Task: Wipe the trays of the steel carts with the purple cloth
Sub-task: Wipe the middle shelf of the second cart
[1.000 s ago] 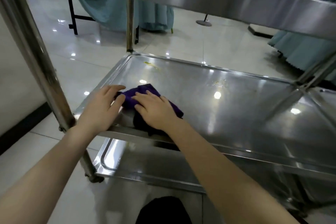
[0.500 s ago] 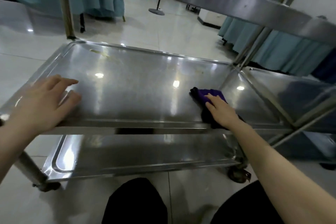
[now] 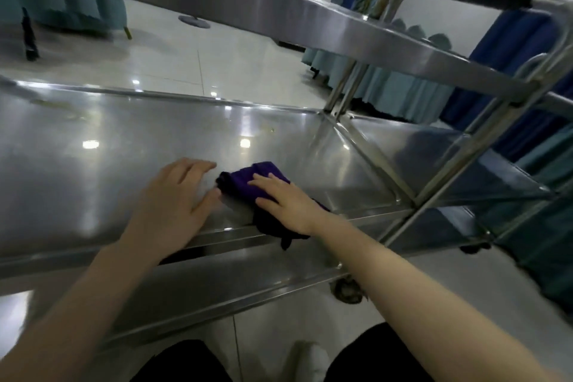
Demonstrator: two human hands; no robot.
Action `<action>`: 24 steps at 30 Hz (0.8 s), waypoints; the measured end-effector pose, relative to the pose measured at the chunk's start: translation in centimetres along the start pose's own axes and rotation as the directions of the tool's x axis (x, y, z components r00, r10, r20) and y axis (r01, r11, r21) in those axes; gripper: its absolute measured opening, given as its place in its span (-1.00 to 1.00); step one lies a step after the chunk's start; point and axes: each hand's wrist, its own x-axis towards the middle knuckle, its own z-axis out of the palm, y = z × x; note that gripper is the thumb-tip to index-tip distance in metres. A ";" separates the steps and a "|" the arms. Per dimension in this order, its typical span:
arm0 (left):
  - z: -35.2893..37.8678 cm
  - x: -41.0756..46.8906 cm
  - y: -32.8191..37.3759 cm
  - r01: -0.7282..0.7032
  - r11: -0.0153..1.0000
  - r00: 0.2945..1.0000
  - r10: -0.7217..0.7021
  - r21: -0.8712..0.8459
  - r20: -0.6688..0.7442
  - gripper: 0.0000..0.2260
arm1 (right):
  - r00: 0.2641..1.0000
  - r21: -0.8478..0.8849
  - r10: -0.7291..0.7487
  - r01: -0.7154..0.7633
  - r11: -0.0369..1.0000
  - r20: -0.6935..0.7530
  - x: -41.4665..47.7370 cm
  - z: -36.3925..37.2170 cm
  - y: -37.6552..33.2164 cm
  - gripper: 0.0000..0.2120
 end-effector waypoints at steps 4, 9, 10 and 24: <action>3.5 1.4 1.7 -0.012 1.000 0.987 0.010 0.010 0.163 -0.56 | 0.946 0.017 0.291 -0.292 0.956 -0.145 -3.1 -3.3 8.8 -0.56; 3.9 1.7 -0.3 0.027 0.996 0.986 -0.041 0.089 0.160 -0.55 | 0.876 -0.001 0.445 -0.453 0.891 -0.188 -3.6 -5.3 14.4 -0.54; 3.9 1.6 -0.3 0.021 0.994 0.985 -0.039 0.103 0.170 -0.52 | 0.884 -0.008 0.427 -0.436 0.900 -0.190 -3.4 -5.2 14.8 -0.54; -3.3 -1.6 7.0 0.249 0.907 0.848 -0.374 0.341 0.376 -0.64 | 0.953 -0.168 0.301 -0.302 0.938 -0.034 -3.7 -1.8 -1.6 -0.78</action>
